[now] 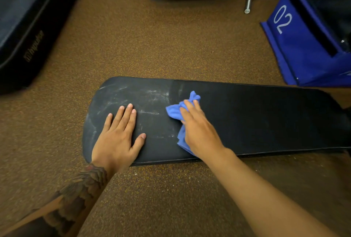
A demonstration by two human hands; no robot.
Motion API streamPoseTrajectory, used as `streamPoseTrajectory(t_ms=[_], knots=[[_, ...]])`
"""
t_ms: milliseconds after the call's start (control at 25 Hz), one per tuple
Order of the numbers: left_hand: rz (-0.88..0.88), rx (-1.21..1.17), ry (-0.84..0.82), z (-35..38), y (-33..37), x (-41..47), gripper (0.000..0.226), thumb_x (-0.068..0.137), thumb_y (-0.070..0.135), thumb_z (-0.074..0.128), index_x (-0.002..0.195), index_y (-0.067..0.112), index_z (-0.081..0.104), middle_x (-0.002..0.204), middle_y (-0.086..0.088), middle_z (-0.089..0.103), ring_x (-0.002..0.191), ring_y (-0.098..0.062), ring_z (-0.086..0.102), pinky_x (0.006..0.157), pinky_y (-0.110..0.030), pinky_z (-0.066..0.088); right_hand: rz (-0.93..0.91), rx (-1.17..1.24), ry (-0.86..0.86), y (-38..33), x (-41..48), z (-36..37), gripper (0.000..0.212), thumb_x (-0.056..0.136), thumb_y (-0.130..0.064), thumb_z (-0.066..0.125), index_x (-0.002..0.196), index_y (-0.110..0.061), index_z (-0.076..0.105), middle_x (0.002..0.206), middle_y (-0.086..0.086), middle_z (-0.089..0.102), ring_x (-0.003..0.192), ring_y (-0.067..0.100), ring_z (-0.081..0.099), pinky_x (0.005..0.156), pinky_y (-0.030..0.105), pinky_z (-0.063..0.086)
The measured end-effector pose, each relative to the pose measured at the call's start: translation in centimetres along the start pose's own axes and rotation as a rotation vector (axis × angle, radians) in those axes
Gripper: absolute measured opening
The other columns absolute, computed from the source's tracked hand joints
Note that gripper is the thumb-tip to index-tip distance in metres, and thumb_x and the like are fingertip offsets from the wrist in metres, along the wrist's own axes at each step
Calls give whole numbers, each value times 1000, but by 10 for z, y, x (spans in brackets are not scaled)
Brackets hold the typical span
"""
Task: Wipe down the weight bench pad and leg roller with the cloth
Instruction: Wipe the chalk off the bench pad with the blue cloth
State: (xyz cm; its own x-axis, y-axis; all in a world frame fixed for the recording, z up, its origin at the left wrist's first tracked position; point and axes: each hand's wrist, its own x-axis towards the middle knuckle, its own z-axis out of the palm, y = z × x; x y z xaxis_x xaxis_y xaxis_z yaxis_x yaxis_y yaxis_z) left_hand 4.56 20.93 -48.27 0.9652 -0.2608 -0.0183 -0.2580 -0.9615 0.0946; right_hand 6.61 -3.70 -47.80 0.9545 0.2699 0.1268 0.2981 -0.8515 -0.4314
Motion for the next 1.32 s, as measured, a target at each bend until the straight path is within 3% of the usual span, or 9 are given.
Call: streamPoseTrajectory(t_ms=[200, 400, 560, 680, 880, 960, 1120, 1320], knots=[[5, -4, -5, 0, -1, 1, 76, 98, 59, 15, 157, 11, 13, 165, -3, 5, 152, -20, -2, 122, -48, 7, 211, -109, 54, 38, 29, -17, 51, 87, 7, 44, 137, 0, 37, 153, 15, 23, 142, 36, 12, 110, 44, 29], [13, -24, 3, 0, -2, 1, 75, 98, 58, 18, 157, 12, 14, 165, -3, 7, 152, -19, -1, 122, -47, 6, 259, -194, 45, 46, 106, -13, 34, 98, -12, 36, 130, 0, 43, 148, 16, 30, 136, 37, 20, 110, 46, 21], [11, -19, 8, 0, 0, 0, 75, 98, 58, 19, 156, 11, 14, 164, -3, 7, 152, -20, 0, 122, -47, 7, 211, -219, 31, 43, 112, -10, 29, 99, -16, 36, 119, -2, 52, 141, 14, 41, 132, 36, 28, 106, 44, 22], [12, -8, 4, -1, 1, 0, 76, 98, 58, 19, 156, 10, 16, 164, -4, 9, 152, -21, 2, 122, -47, 8, 135, -139, 43, 32, 98, -8, 31, 98, -13, 38, 123, 1, 50, 142, 18, 40, 135, 39, 26, 111, 44, 20], [13, 1, -4, -1, 0, 0, 75, 97, 57, 21, 156, 9, 19, 164, -5, 10, 152, -21, 4, 121, -46, 8, -66, 5, 33, -2, 26, 4, 34, 89, -4, 49, 120, 5, 55, 138, 23, 47, 134, 40, 34, 110, 49, 30], [11, 0, -7, -1, -1, 0, 75, 98, 57, 21, 156, 10, 17, 164, -4, 9, 152, -21, 2, 121, -46, 7, -83, -34, 6, -2, 2, 3, 45, 80, 9, 59, 125, 3, 53, 141, 20, 44, 135, 39, 33, 106, 51, 35], [11, -7, -12, -2, -2, 0, 75, 98, 57, 21, 156, 11, 14, 165, -4, 7, 152, -20, 0, 121, -46, 5, 63, -117, 39, 1, -1, -3, 57, 69, 18, 60, 124, 8, 52, 139, 22, 45, 132, 44, 34, 103, 55, 36], [13, -16, -1, -1, -1, 0, 75, 98, 58, 19, 157, 12, 13, 165, -3, 6, 152, -18, -3, 122, -44, 2, 317, -140, 92, 5, 70, -3, 43, 89, 2, 46, 132, 0, 43, 147, 16, 32, 140, 39, 16, 111, 50, 24]])
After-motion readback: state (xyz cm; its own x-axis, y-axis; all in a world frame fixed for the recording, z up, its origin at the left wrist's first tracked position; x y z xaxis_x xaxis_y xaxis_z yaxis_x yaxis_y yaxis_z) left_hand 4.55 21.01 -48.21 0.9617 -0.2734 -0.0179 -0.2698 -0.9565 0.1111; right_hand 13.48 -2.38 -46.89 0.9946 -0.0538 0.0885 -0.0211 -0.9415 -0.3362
